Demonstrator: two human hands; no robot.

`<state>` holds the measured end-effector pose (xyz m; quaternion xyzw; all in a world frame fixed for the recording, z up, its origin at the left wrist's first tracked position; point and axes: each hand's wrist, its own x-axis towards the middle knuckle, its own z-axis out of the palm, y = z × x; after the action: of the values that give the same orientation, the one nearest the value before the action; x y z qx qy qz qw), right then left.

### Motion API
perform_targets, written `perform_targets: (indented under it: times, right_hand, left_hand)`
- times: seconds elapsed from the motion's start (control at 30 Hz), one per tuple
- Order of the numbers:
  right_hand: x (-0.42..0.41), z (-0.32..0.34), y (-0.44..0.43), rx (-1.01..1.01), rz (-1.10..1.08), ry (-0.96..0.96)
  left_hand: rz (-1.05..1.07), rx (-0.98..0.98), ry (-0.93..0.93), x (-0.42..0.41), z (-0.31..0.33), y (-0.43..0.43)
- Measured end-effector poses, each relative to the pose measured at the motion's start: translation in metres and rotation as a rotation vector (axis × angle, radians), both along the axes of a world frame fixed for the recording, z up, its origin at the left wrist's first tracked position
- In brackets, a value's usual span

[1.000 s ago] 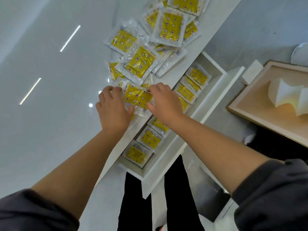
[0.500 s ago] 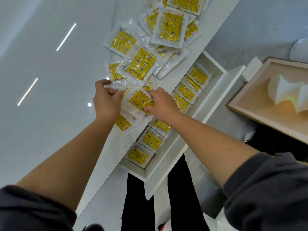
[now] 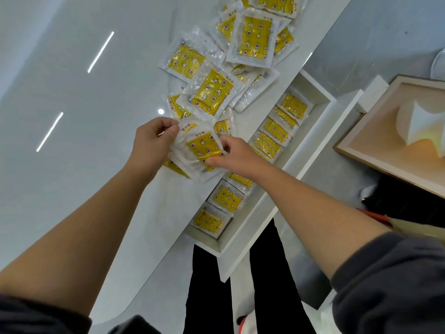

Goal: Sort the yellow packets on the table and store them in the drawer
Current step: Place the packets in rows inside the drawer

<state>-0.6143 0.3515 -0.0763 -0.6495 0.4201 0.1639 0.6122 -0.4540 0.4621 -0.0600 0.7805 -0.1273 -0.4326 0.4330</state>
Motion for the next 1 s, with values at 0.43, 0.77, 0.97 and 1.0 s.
perform_targets:
  times: [0.43, 0.77, 0.97, 1.0]
  right_hand:
    - [-0.024, -0.004, -0.005, 0.543, -0.575, -0.067]
    - [-0.042, -0.002, -0.015, 0.989, -0.731, -0.337]
    - [-0.035, -0.001, -0.007, 0.906, -0.697, -0.211]
    - [-0.034, -0.001, -0.006, 0.824, -0.717, -0.164]
  left_hand:
    - [0.063, 0.035, 0.182, -0.002, -0.004, -0.005]
    - [0.155, 0.044, 0.285, -0.015, 0.005, -0.009]
    - [0.099, 0.138, 0.188, -0.034, 0.011, -0.023]
    - [0.129, 0.128, 0.226, -0.037, 0.01, -0.022]
